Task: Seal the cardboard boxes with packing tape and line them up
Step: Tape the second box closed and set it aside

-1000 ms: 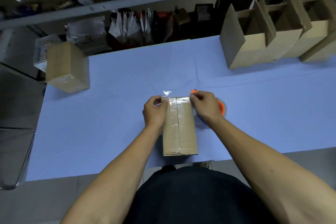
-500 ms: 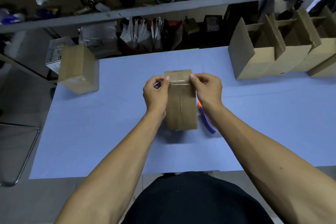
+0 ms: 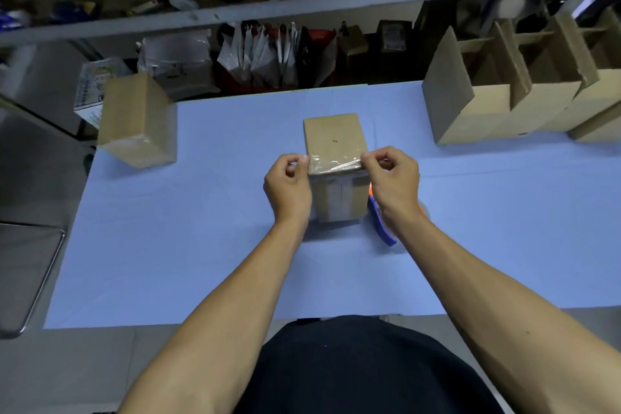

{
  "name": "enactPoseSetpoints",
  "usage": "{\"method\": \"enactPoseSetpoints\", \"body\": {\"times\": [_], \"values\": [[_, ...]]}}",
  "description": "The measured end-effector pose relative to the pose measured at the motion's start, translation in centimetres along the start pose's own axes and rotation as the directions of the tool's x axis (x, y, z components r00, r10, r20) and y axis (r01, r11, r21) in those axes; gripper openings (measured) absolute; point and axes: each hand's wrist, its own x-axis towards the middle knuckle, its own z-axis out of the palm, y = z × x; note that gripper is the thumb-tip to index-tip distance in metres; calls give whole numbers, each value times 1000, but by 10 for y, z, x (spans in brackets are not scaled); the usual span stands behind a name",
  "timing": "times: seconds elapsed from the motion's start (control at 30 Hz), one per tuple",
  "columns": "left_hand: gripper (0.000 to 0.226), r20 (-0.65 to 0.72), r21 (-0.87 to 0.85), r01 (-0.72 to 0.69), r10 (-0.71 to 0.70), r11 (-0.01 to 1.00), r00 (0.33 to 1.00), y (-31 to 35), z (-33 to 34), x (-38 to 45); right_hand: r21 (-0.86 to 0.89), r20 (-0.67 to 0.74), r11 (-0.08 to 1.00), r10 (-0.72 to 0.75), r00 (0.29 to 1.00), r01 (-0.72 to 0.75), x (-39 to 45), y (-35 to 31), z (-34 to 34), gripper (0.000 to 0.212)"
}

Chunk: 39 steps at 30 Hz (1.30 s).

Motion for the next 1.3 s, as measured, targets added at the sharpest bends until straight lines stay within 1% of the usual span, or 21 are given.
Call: {"method": "enactPoseSetpoints", "body": {"times": [0.03, 0.07, 0.13, 0.17, 0.23, 0.3, 0.37, 0.43, 0.53, 0.63, 0.73, 0.87, 0.9, 0.93, 0.97, 1.03, 1.1, 1.13, 1.2, 1.23, 1.3], "values": [[19, 4, 29, -6, 6, 1000, 1000, -5, -3, 0, -10, 20, 1000, -13, 1000, 13, -3, 2, 0, 19], [18, 1, 20, 11, -11, 1000, 1000, -8, -5, 0, -7, 37, 1000, -13, 999, 13, -5, 4, 1, 18], [15, 8, -62, 64, -63, 996, 998, -8, -9, -2, 32, 52, 999, -7, 999, 5, -7, 4, 4, 15], [12, 25, -89, 57, -55, 994, 998, -7, -10, -2, 48, 51, 999, -5, 999, 2, -8, 3, 6, 15], [5, 78, -39, -20, 23, 999, 997, -7, -11, -5, 61, 51, 998, 2, 999, -5, -9, 2, 9, 15], [16, 132, -11, -99, 100, 995, 986, -8, -12, -7, 74, 48, 997, -2, 999, -2, -9, 0, 11, 15], [26, 160, -36, -138, 142, 990, 977, -6, -13, -10, 87, 43, 996, -7, 999, 3, -8, -2, 11, 15], [25, 175, -57, -156, 164, 986, 971, -6, -13, -11, 90, 39, 996, -6, 999, 2, -6, -3, 10, 15], [10, 158, 8, -215, 211, 977, 965, -6, -14, -10, 88, 49, 996, -6, 999, 2, -5, -3, 9, 16], [4, 152, 60, -212, 201, 975, 968, -4, -13, -8, 84, 51, 996, 10, 999, -14, -7, -1, 9, 16], [9, 135, 110, -214, 199, 971, 971, -5, -10, -9, 6, 18, 999, -34, 999, 34, -13, 0, 12, 18], [13, 21, 142, -209, 208, 967, 978, -4, -2, -21, -131, -60, 985, -123, 991, 114, -24, -1, 18, 13], [16, -5, 128, -190, 193, 973, 981, -4, 0, -24, -150, -66, 982, -126, 990, 115, -26, -2, 19, 11], [23, -20, 96, -161, 164, 982, 986, -5, -1, -25, -145, -71, 984, -113, 991, 102, -28, -1, 19, 8], [31, -14, 55, -133, 134, 990, 991, -7, -2, -24, -108, -78, 991, -83, 993, 74, -30, 0, 18, 11], [35, 35, 23, -93, 92, 995, 995, -12, -8, -22, -18, -86, 1000, -19, 996, 17, -33, 3, 15, 28], [34, 120, 9, -14, 13, 1000, 993, -20, -12, -18, -26, -59, 1000, -2, 998, 1, -34, 6, 15, 33], [39, 184, 1, 43, -42, 999, 982, -23, -13, -18, -49, -20, 999, 2, 1000, -3, -35, 7, 17, 36], [59, 331, 2, 113, -108, 994, 937, -27, -11, -20, -120, 103, 993, -10, 995, 22, -37, 8, 22, 45], [64, 386, 4, 124, -116, 992, 915, -29, -10, -21, -139, 157, 990, -16, 987, 38, -37, 9, 25, 43], [58, 424, 20, 112, -110, 994, 899, -34, -8, -24, -107, 198, 994, -11, 980, 33, -41, 11, 26, 34]]}}
